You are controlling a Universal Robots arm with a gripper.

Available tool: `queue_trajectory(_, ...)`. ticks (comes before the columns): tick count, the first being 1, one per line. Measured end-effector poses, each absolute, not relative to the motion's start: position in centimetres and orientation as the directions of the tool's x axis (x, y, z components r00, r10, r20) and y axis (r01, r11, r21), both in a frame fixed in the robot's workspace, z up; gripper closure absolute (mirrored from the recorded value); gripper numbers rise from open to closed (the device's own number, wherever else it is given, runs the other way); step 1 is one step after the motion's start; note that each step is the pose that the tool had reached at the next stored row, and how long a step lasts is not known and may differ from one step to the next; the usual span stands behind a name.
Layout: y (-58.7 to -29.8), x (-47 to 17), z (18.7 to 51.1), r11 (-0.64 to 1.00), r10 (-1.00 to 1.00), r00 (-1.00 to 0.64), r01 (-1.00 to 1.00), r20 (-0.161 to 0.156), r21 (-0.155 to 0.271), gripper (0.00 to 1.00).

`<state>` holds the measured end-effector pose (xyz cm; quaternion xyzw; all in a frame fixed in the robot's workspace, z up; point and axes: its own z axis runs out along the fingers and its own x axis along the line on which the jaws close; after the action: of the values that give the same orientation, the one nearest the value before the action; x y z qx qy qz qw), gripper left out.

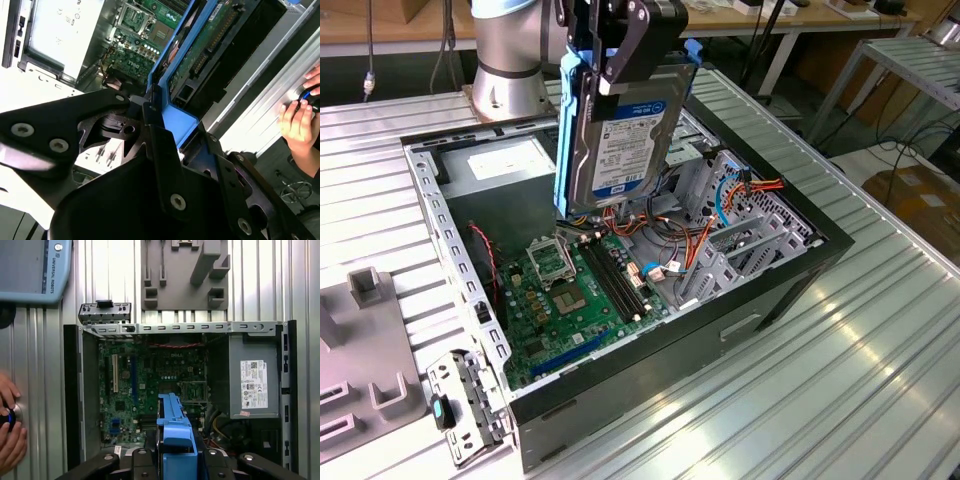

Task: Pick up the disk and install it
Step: 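Insert the disk into the insertion slot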

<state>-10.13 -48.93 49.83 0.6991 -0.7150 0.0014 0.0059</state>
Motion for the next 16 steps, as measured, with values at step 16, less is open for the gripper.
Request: queue_trajectory(16, -49.1, -6.6, 49.6, 0.022, -1.0, -0.022, -1.0, 0.011, 0.006, 0.63)
